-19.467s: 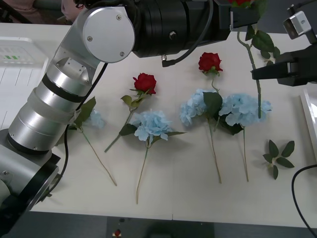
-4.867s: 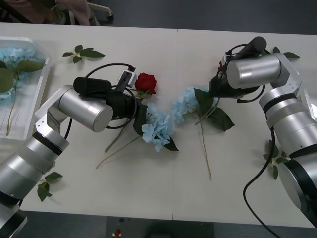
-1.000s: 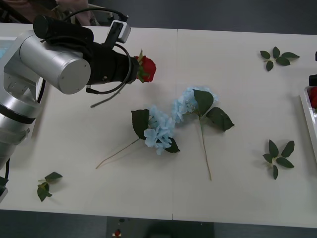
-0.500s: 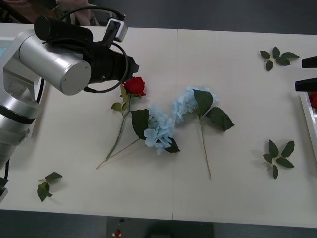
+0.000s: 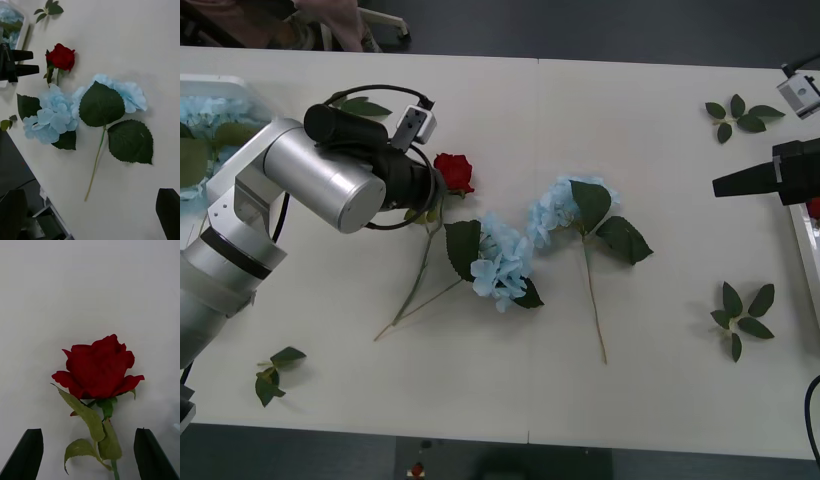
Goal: Put the red flowers into the right box and the blue flowers into the left box
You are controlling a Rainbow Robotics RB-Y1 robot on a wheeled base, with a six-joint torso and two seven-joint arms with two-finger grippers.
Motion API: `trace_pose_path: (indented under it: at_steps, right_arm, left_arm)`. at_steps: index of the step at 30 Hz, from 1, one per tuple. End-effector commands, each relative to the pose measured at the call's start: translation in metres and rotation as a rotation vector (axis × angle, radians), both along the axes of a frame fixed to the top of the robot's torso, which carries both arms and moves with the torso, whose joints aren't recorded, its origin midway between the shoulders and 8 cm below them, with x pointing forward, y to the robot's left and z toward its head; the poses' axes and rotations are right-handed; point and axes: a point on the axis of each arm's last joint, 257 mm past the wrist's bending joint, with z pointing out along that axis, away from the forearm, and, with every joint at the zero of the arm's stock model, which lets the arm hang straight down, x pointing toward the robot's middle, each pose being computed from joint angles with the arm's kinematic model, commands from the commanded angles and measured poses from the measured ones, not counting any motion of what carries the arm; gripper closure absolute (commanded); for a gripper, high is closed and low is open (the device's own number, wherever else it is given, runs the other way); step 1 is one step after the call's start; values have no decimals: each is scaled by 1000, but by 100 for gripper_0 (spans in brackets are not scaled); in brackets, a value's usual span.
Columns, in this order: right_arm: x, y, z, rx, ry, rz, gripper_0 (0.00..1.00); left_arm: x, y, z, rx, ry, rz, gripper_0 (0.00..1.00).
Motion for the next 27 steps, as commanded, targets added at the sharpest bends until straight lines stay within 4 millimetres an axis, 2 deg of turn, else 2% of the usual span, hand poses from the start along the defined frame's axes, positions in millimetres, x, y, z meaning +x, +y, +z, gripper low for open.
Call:
trace_pose_path:
  at_steps: [1, 7, 13, 16, 21, 27]
  right_arm:
    - [11, 13, 2, -27, 58, -81, 0]
    - [17, 29, -24, -126, 166, -229, 0]
    - [23, 48, -50, -165, 255, -330, 0]
    - [24, 55, -65, -188, 288, -370, 0]
    - [25, 63, -85, -241, 299, -395, 0]
    - [27, 74, -106, -308, 294, -418, 0]
  left_arm:
    - [10, -4, -3, 1, -37, -18, 31]
    - [17, -8, -19, 6, -13, 5, 31]
    - [23, -18, -20, -4, -3, 8, 31]
    - [22, -22, -20, -12, -1, 6, 20]
    - [22, -30, -22, -31, 1, 4, 18]
    - [36, -32, -33, -77, -38, 15, 0]
